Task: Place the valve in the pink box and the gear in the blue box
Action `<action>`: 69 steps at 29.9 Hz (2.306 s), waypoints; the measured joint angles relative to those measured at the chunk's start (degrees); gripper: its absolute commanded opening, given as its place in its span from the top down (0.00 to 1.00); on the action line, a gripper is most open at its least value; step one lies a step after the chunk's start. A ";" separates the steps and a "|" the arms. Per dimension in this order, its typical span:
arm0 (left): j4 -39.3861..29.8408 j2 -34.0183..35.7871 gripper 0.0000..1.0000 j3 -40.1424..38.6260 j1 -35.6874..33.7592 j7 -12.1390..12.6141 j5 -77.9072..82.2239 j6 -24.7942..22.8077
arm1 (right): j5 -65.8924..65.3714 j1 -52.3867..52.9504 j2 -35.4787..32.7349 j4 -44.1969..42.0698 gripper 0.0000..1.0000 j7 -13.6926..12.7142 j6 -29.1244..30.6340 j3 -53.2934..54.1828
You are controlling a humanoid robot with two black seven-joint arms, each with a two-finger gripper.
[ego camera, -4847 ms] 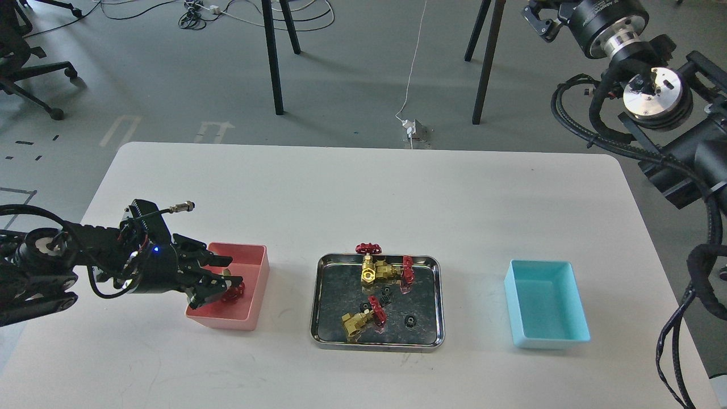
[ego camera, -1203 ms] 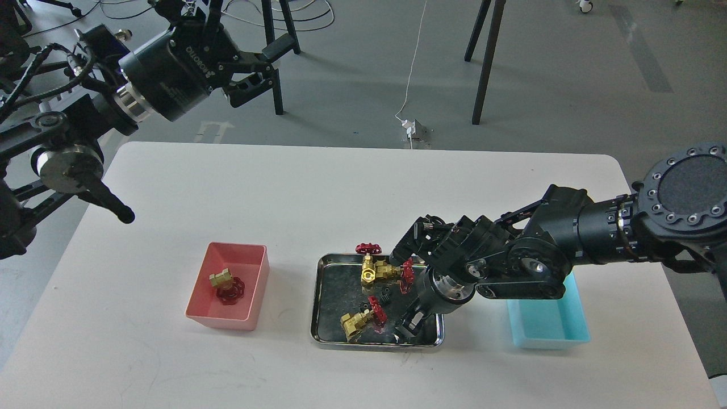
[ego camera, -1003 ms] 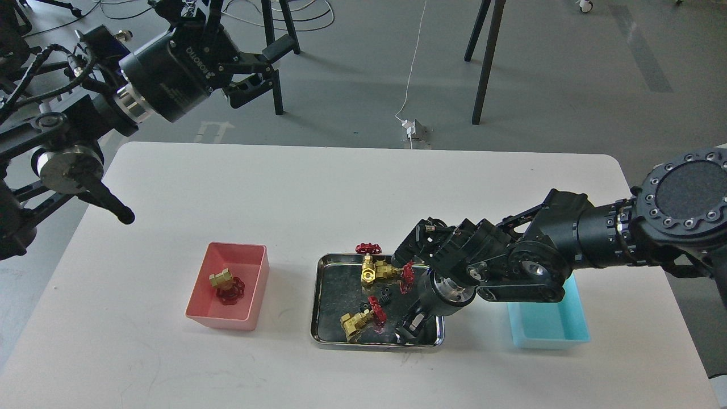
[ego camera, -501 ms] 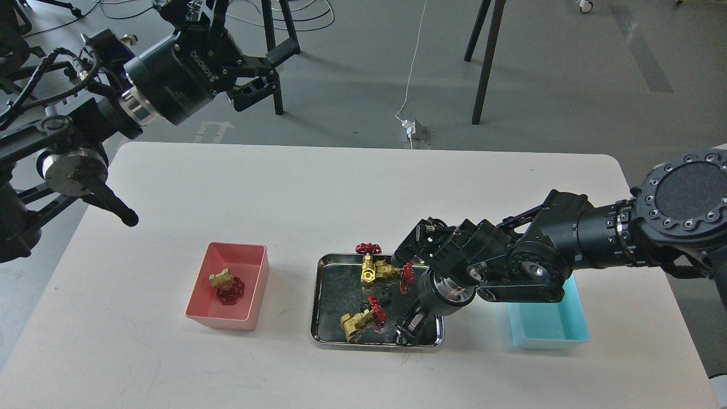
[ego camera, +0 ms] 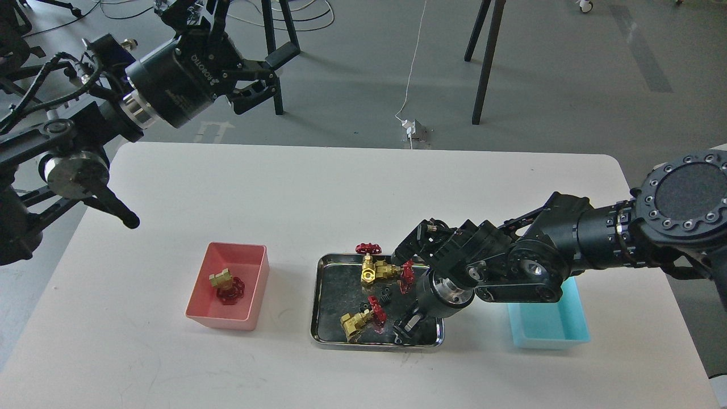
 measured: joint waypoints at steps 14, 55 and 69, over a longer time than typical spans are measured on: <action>0.03 -0.10 0.01 0.00 0.86 0.00 0.03 0.00 | -0.09 -0.02 -0.01 -0.05 0.84 0.10 0.41 -1.55; 0.91 -7.14 0.01 0.10 2.96 0.00 0.56 1.96 | 3.24 -1.97 -50.93 21.52 0.01 -0.41 0.05 10.56; 5.35 -7.52 0.01 -0.57 3.03 0.00 -0.03 1.63 | 14.52 -6.39 -54.30 17.01 0.00 1.21 -1.77 32.96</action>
